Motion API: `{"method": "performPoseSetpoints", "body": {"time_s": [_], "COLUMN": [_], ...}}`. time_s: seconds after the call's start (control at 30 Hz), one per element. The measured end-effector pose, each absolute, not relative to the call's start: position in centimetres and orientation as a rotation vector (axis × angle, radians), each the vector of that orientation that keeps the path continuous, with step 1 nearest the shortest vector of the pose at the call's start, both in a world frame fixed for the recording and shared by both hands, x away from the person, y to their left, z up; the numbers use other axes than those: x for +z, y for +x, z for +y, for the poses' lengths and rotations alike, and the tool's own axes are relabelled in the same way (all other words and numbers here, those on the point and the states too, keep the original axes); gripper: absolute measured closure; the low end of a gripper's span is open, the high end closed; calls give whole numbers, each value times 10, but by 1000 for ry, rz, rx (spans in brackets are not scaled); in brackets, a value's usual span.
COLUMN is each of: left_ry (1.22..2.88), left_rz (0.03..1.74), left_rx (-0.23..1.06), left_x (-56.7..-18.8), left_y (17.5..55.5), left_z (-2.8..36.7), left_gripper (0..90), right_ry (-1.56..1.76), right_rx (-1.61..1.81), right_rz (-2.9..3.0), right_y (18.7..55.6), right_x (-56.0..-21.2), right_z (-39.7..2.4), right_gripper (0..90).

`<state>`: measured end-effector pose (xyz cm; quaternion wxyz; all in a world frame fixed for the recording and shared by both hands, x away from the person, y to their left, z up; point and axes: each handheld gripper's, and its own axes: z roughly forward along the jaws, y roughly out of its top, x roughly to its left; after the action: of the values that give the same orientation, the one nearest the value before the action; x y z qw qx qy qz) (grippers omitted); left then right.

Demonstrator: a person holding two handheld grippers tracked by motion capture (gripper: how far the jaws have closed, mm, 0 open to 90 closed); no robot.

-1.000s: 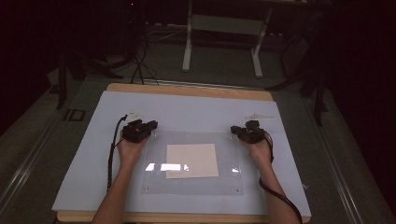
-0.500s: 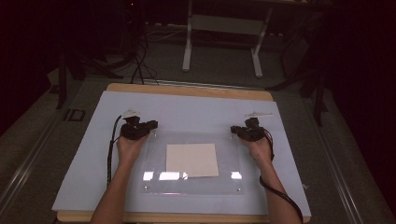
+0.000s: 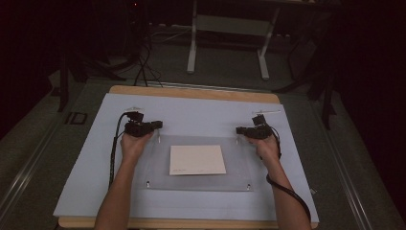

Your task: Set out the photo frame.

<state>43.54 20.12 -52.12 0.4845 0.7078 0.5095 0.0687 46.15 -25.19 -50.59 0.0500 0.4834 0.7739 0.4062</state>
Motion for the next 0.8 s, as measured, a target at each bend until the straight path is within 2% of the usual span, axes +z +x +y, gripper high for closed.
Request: {"method": "performPoseSetpoints", "body": {"time_s": [0.37,0.53,0.8], "left_ry": [1659,1651,1642], "left_rz": [1334,1382,1407], "left_rx": [147,131,138], "left_x": [-525,-525,-525], "left_y": [449,453,455], "left_z": [198,196,194], "left_gripper": [844,846,847], "right_ry": [1556,1562,1466], "right_rx": [1209,1147,1197], "right_rz": [2321,2287,2280], "right_y": [474,473,450], "right_x": [-505,-503,-475], "right_z": [-247,-247,-254], "right_gripper": [846,729,659]}}
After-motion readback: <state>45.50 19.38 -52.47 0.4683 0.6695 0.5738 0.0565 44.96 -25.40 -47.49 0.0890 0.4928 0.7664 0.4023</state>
